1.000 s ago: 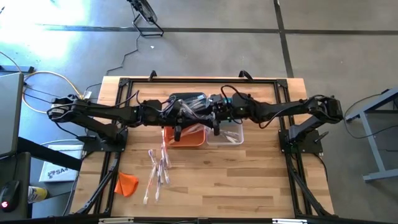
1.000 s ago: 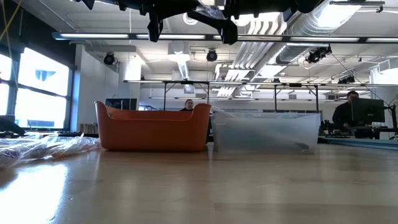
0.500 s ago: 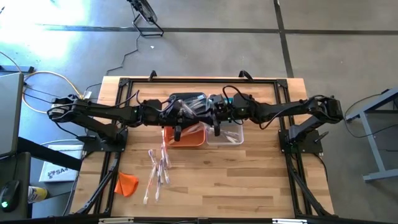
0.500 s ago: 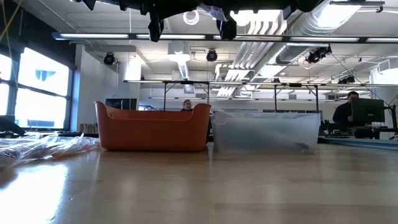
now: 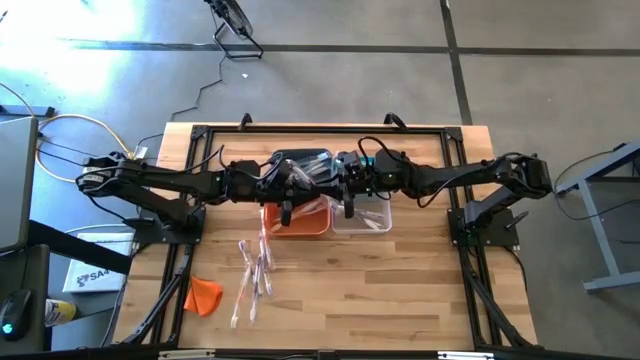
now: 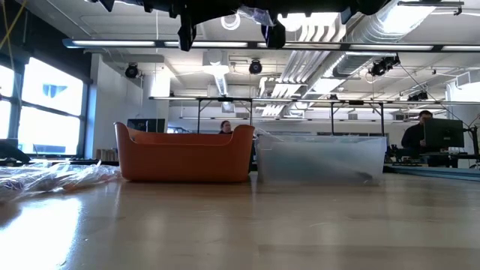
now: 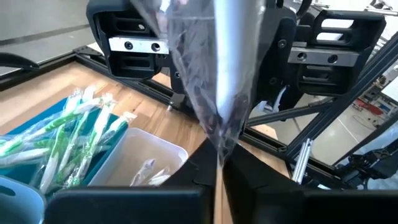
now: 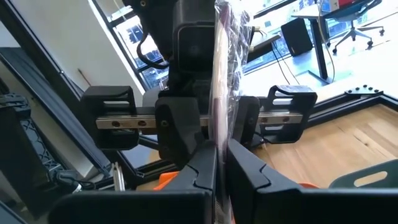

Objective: Pick & Place Toothbrushes
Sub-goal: Put the purple toothbrush into the transparent bin, then put the orange toothbrush into the orange bin

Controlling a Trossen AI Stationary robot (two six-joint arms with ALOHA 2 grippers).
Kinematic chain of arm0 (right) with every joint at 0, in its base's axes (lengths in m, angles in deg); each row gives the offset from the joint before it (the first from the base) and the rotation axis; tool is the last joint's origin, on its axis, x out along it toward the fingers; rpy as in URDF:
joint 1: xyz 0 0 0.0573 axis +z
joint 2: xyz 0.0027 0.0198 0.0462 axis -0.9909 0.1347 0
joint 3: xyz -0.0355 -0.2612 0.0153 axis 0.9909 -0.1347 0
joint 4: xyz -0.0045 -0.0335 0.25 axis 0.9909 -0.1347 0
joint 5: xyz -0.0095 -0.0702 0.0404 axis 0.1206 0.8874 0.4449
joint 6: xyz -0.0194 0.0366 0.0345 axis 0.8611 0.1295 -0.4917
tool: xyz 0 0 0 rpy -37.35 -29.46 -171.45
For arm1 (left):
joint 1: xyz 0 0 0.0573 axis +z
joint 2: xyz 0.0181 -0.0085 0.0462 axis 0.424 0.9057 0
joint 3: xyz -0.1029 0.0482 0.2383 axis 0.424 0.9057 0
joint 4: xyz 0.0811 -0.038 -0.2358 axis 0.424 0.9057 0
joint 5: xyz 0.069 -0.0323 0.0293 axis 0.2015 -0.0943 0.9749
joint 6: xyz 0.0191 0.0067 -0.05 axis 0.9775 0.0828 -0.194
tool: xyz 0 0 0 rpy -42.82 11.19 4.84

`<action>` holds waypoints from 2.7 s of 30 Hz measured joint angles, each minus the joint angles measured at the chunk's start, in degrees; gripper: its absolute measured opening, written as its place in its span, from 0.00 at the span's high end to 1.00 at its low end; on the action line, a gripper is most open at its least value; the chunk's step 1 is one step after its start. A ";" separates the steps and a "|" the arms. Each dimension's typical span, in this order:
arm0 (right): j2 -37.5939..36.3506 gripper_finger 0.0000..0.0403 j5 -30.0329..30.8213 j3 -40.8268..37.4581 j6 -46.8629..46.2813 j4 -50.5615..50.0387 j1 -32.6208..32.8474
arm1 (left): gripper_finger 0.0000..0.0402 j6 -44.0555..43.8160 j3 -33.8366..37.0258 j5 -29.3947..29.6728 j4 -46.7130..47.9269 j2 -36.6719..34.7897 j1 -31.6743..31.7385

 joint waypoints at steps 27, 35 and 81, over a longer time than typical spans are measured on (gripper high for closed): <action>-4.63 0.97 6.48 0.00 3.84 -14.69 -0.14 | 0.73 8.15 -0.04 2.84 8.86 -4.49 -2.71; -11.22 0.97 9.56 0.00 8.07 -41.13 1.15 | 0.73 7.67 -0.04 7.69 16.19 -8.40 -3.02; -0.20 0.57 4.19 1.10 13.49 -66.40 1.84 | 0.73 7.19 -0.02 9.98 23.11 -20.72 -2.97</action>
